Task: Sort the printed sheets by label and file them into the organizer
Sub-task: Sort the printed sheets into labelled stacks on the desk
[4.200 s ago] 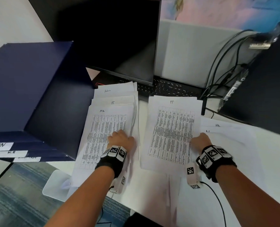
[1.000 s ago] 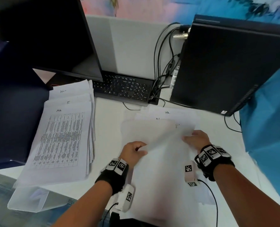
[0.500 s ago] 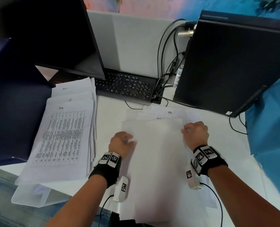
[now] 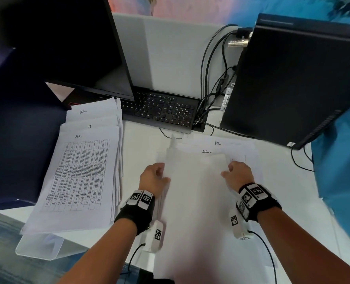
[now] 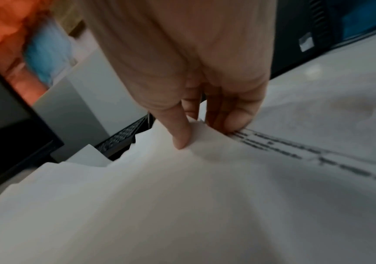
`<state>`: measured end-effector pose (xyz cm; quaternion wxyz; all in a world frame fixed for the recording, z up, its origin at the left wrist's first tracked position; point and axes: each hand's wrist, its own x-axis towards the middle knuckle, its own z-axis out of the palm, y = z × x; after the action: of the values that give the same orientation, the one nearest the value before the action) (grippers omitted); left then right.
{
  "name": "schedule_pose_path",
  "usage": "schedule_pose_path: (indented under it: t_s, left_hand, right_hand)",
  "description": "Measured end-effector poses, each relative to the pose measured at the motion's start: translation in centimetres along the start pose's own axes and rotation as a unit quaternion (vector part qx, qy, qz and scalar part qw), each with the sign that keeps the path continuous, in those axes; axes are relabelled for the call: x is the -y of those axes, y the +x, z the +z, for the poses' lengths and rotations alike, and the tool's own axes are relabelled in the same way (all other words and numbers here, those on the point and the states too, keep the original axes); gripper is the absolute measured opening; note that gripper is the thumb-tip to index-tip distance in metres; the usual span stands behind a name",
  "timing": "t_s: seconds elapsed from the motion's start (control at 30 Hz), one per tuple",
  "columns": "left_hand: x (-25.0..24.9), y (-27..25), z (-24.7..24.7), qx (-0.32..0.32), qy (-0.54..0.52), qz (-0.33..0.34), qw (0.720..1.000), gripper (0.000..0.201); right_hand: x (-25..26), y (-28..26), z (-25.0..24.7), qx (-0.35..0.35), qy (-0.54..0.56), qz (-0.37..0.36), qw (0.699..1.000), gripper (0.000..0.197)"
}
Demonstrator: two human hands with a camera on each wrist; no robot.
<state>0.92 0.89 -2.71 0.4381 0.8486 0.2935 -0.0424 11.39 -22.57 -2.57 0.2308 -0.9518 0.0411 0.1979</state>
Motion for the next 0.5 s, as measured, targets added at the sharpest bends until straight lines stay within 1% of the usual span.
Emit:
schedule_pose_path:
  t_s: [0.03, 0.07, 0.13, 0.17, 0.27, 0.4, 0.5]
  left_hand:
    - [0.0, 0.0, 0.1, 0.008, 0.007, 0.013, 1.0, 0.032]
    - [0.0, -0.1, 0.3, 0.014, 0.001, 0.028, 1.0, 0.037]
    - [-0.1, -0.5, 0.5, 0.023, -0.013, 0.051, 0.998, 0.053]
    - [-0.2, -0.7, 0.6, 0.025, -0.017, 0.058, 0.998, 0.058]
    - [0.1, -0.9, 0.6, 0.02, -0.022, 0.065, 0.997, 0.059]
    - [0.3, -0.5, 0.3, -0.015, -0.006, 0.043, 0.999, 0.065]
    - [0.2, -0.2, -0.2, 0.013, -0.088, -0.005, 0.996, 0.076]
  right_hand:
    - [0.0, 0.1, -0.1, 0.006, 0.059, 0.008, 0.998, 0.015]
    - [0.1, 0.0, -0.2, 0.011, 0.126, 0.023, 0.992, 0.021]
    - [-0.2, 0.1, -0.3, 0.012, 0.251, 0.063, 0.966, 0.038]
    - [-0.3, 0.0, -0.4, 0.013, 0.291, 0.072, 0.954, 0.04]
    - [-0.7, -0.1, -0.5, 0.025, 0.329, 0.045, 0.943, 0.023]
    - [-1.2, -0.2, -0.7, 0.016, 0.389, 0.031, 0.921, 0.033]
    - [-1.5, -0.3, -0.8, 0.028, 0.433, 0.013, 0.901, 0.038]
